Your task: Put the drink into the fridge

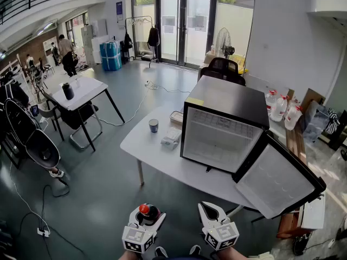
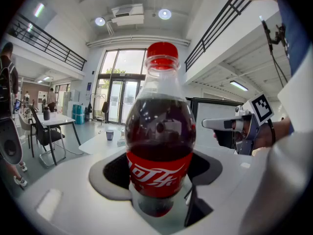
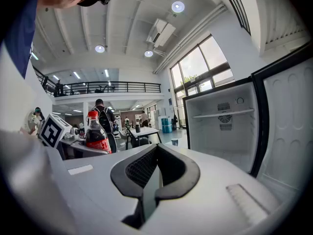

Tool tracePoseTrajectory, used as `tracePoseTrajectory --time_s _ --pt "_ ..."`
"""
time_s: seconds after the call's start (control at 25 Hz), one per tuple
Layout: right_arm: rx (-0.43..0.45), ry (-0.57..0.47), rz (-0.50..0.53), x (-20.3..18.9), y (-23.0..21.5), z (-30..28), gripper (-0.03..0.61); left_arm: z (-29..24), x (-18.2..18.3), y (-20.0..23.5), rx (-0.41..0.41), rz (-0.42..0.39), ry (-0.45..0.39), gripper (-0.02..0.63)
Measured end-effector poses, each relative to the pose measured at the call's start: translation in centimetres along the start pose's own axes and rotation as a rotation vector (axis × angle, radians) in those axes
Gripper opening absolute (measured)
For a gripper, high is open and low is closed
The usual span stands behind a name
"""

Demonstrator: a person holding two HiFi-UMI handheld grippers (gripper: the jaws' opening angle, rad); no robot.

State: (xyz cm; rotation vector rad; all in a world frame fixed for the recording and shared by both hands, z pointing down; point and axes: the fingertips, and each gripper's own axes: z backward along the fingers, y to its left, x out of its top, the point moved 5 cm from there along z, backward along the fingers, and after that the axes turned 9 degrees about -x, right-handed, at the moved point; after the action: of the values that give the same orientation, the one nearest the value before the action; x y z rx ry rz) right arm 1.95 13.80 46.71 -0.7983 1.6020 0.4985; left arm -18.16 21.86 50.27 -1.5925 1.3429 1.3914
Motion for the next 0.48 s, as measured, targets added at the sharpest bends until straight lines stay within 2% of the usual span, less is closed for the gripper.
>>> tracePoseTrajectory --time_s 0.48 --pt "-0.113 -0.062 -0.037 0.3 2.5 0.2 0.006 0.9 0.1 2.1 -0.111 -0.054 -0.012 0.318"
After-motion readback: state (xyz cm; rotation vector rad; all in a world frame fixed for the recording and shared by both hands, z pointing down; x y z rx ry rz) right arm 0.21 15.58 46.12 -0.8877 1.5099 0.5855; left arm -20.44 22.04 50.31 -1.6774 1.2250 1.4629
